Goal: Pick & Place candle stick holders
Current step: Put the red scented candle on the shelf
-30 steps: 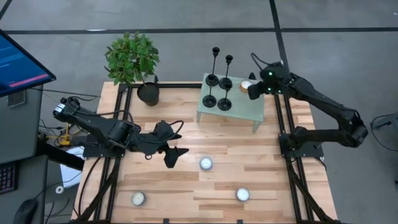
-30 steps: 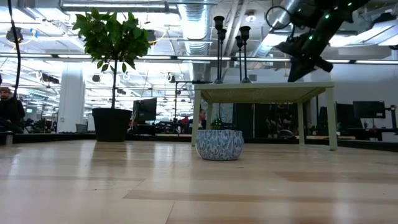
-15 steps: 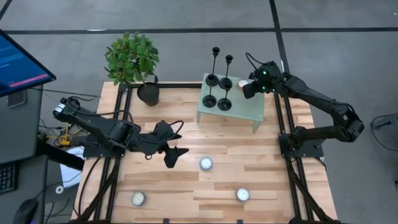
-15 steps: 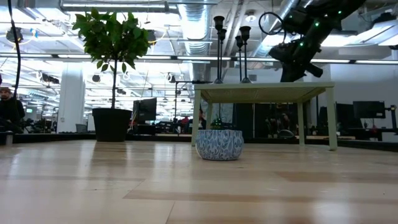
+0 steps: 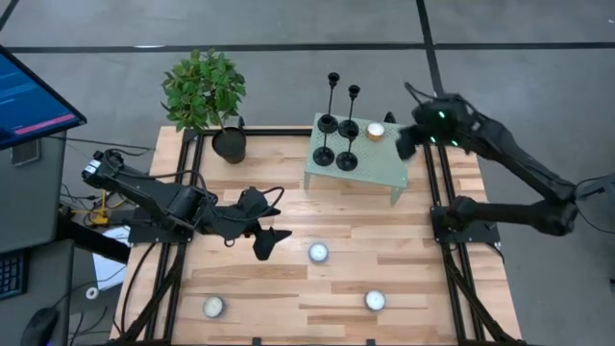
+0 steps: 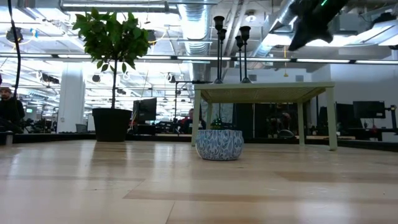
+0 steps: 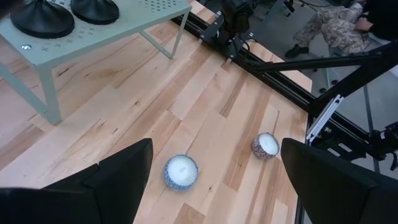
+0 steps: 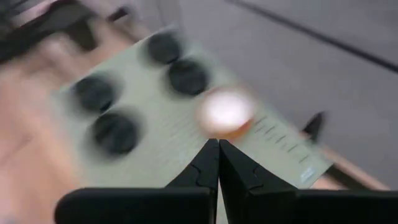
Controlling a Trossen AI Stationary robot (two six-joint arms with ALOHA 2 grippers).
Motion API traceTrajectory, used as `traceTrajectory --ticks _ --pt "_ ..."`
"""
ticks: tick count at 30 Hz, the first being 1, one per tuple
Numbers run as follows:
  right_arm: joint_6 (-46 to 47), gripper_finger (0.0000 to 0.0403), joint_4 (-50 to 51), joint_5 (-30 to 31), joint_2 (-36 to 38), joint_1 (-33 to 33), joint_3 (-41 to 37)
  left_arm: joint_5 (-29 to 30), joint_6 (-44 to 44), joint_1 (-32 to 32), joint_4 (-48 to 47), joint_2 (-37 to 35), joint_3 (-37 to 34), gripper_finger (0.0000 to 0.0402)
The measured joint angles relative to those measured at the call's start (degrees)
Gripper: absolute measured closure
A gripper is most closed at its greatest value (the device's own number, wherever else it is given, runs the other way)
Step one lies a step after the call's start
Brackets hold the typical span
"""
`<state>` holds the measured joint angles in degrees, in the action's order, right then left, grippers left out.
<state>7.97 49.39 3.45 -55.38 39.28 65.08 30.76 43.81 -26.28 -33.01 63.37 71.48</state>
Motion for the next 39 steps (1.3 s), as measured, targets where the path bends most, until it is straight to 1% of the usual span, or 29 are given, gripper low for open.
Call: traceTrajectory --ticks 2,4,7,9,12,16,18,23,26,29,32,39 --pt "0.31 0.0403 5.99 -2.11 2.86 -4.26 0.66 -0.06 -0.02 0.00 0.00 0.00 0.00 0.0046" --pt "2.49 0.0403 13.48 -3.38 5.26 -9.65 0.29 -0.15 -0.02 0.00 0.00 0.00 0.00 0.0046" --pt "9.22 0.0403 22.21 -3.47 7.92 -20.09 -0.10 -0.17 -0.02 0.00 -0.02 0.00 0.01 0.0046" --pt "15.06 0.0403 25.42 -3.47 8.84 -27.93 -0.11 -0.17 -0.02 0.00 -0.04 0.00 0.01 0.0046" --pt "22.95 0.0403 25.27 -2.86 9.08 -39.07 -0.11 -0.20 -0.02 0.00 -0.07 0.00 0.00 0.0046" --pt "31.06 0.0403 23.30 1.21 6.95 -52.06 -0.11 -0.82 0.18 0.00 -0.09 0.00 0.00 0.0046" --pt "33.45 0.0403 23.03 2.36 4.87 -57.59 -0.11 -0.83 0.55 -0.02 -0.07 0.00 0.00 0.0046" --pt "35.66 0.0403 21.53 2.59 -1.46 -70.15 -0.13 -0.85 1.29 0.00 -0.06 0.00 0.00 0.0046" --pt "38.90 0.0403 21.58 3.32 -5.08 -75.93 -0.13 -0.89 1.29 -0.02 -0.04 0.00 0.01 0.0046" --pt "43.84 0.0403 21.70 4.55 -8.63 -80.13 -0.13 -2.25 1.22 0.00 -0.04 0.00 0.00 0.0046" --pt "47.60 0.0403 21.57 4.11 -12.02 -82.96 -0.13 -2.77 1.16 -0.02 -0.15 0.00 0.00 0.0046" --pt "50.62 0.0401 18.24 3.71 -17.42 -87.12 -0.15 -2.80 1.05 -0.02 -0.39 0.00 0.00 0.0046"
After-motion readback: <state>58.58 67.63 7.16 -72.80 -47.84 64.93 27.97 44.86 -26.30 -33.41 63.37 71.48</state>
